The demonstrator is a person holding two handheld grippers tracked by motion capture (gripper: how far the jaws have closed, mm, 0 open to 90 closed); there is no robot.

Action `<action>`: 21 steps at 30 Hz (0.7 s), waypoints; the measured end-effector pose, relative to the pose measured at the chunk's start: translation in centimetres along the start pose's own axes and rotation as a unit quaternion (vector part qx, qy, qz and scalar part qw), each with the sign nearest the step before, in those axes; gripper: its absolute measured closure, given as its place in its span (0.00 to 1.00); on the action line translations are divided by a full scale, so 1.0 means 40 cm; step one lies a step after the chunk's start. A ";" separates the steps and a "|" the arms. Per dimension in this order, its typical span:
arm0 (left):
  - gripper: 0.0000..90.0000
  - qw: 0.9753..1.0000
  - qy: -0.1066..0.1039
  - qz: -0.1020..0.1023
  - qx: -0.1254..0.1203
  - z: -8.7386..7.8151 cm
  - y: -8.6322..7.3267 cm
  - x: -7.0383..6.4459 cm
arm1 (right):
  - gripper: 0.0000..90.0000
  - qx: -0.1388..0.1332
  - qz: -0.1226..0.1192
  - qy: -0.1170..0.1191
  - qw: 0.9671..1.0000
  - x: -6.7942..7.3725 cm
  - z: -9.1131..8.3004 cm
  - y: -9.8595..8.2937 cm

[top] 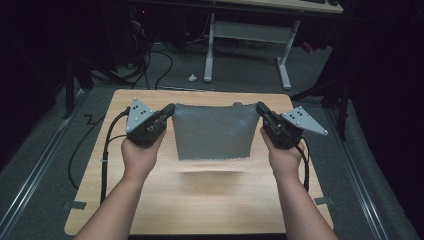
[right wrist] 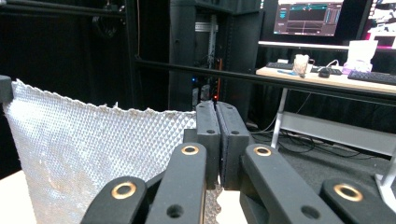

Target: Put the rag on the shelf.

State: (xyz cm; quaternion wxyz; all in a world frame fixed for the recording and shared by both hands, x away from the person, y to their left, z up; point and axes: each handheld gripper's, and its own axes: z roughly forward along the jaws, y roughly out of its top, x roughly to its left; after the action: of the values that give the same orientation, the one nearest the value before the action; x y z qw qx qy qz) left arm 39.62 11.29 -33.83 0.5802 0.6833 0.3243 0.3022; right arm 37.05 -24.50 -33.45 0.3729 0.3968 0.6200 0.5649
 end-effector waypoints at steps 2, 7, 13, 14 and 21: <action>1.00 1.000 0.005 0.004 0.001 0.008 0.008 0.006 | 1.00 -0.002 -0.002 -0.001 1.000 -0.002 0.010 0.008; 1.00 1.000 0.020 0.012 0.005 0.030 0.029 0.028 | 1.00 -0.005 -0.008 -0.001 1.000 -0.005 0.036 0.034; 1.00 0.997 0.046 0.052 0.013 0.064 0.060 0.049 | 1.00 -0.004 -0.017 -0.002 1.000 -0.011 0.084 0.061; 1.00 0.997 0.047 0.055 0.015 0.072 0.064 0.053 | 1.00 -0.002 -0.020 -0.005 1.000 -0.014 0.094 0.063; 1.00 0.996 0.066 0.050 0.024 0.138 0.071 0.088 | 1.00 0.014 -0.003 -0.006 1.000 -0.051 0.167 0.056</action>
State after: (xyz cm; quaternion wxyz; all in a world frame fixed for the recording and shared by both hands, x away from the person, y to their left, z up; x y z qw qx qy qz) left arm 46.36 10.45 -31.69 0.5253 0.6906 0.3345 0.3677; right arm 44.12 -23.55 -31.76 0.3725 0.4032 0.6270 0.5528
